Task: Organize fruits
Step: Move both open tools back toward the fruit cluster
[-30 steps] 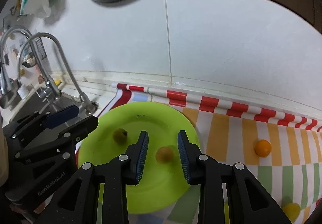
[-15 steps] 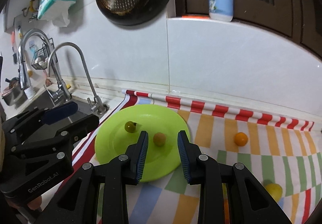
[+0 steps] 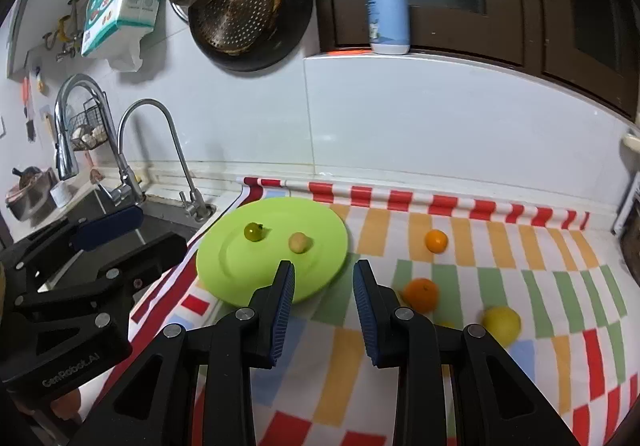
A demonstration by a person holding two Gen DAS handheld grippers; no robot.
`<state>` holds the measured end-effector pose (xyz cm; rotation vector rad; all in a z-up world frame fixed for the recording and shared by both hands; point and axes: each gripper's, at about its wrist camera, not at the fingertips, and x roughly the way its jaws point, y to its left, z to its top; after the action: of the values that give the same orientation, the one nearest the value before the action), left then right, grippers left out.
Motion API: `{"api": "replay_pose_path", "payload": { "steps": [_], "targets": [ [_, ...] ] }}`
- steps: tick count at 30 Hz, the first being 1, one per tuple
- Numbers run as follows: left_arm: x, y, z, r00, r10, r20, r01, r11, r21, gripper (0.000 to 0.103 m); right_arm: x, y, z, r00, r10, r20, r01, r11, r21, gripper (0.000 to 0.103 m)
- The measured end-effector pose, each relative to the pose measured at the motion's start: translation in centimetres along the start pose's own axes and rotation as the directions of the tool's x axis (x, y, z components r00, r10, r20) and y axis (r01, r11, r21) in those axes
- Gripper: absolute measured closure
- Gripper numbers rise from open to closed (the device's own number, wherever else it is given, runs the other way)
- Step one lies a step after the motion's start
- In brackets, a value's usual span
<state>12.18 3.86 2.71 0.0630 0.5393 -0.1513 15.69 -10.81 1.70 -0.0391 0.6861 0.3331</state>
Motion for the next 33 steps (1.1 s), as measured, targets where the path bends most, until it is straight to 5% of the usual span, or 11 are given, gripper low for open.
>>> {"api": "replay_pose_path", "payload": {
  "steps": [18, 33],
  "targets": [
    [-1.9, -5.2, -1.8, 0.994, -0.105, 0.021, 0.103, 0.992, 0.072, 0.035, -5.2, -4.2, -4.0, 0.993, -0.115, 0.03, 0.114, 0.993, 0.038, 0.062],
    [1.1, -8.9, -3.1, 0.977, -0.213, -0.006, 0.212, 0.97, 0.119, 0.035, -5.0, -7.6, -6.4, 0.976, -0.215, -0.013, 0.216, 0.975, 0.058, 0.058]
  ]
}}
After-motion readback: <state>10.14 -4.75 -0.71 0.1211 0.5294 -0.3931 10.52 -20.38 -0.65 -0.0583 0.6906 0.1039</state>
